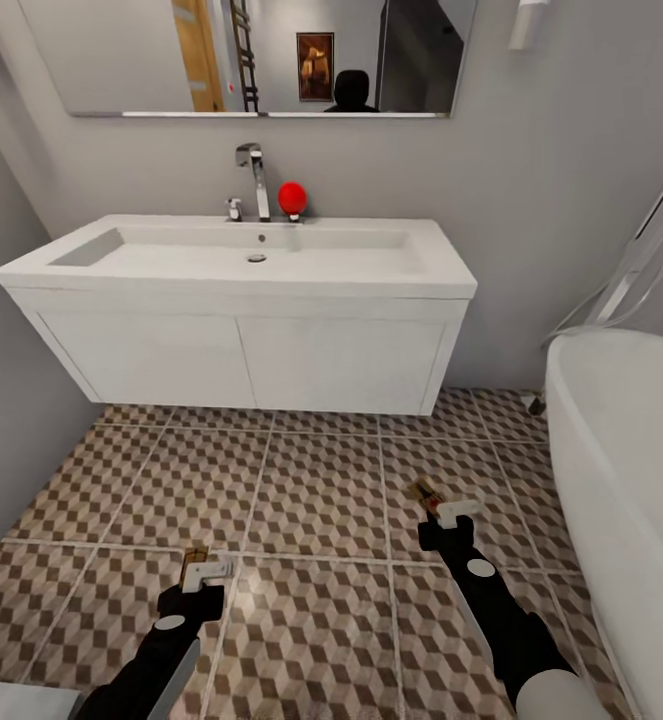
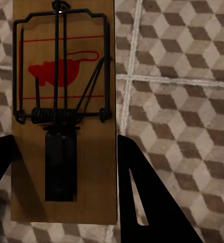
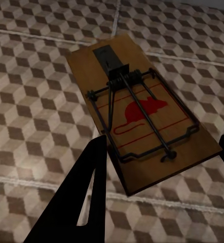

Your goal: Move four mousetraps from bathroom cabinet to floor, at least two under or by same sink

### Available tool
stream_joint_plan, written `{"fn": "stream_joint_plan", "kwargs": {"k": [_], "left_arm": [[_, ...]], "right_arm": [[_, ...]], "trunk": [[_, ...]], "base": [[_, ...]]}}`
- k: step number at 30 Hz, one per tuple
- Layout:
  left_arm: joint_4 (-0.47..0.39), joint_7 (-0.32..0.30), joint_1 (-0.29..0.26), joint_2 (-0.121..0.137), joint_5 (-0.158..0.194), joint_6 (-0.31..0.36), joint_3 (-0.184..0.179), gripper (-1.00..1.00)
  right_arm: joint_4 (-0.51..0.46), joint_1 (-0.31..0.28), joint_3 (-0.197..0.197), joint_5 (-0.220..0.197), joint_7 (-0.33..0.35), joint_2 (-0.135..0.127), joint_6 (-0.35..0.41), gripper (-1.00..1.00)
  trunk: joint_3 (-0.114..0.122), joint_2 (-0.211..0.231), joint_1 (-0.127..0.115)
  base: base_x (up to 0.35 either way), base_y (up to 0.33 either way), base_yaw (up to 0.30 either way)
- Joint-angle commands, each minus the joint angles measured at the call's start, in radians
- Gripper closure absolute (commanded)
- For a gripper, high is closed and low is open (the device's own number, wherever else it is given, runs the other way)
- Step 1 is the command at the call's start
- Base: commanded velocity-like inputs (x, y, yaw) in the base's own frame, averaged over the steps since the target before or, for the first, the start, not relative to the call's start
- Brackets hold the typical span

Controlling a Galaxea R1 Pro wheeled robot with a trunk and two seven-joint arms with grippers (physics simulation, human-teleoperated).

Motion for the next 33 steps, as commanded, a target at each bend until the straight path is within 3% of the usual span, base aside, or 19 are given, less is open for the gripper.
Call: {"fn": "stream_joint_plan", "kwargs": {"k": [1, 7, 33], "left_arm": [[-0.002, 0.009, -0.001, -0.001, 0.007, 0.004, -0.005, 1.00], [-0.001, 0.009, -0.001, -0.015, 0.007, 0.004, -0.006, 1.00], [-0.002, 0.009, -0.001, -0.017, 0.007, 0.004, -0.006, 1.00]], "right_arm": [[-0.002, 0.000, 0.000, 0.008, 0.002, 0.000, 0.007, 1.00], [-0.002, 0.000, 0.000, 0.008, 0.002, -0.001, 0.007, 1.00], [-0.002, 0.000, 0.002, 0.008, 0.002, 0.004, 0.006, 1.00]], "trunk": [[-0.006, -0.008, 0.004], [-0.034, -0.050, 0.027], [-0.157, -0.232, 0.126]], "base": [[0.000, 0.000, 0.000], [0.000, 0.000, 0.000], [0.000, 0.000, 0.000]]}}
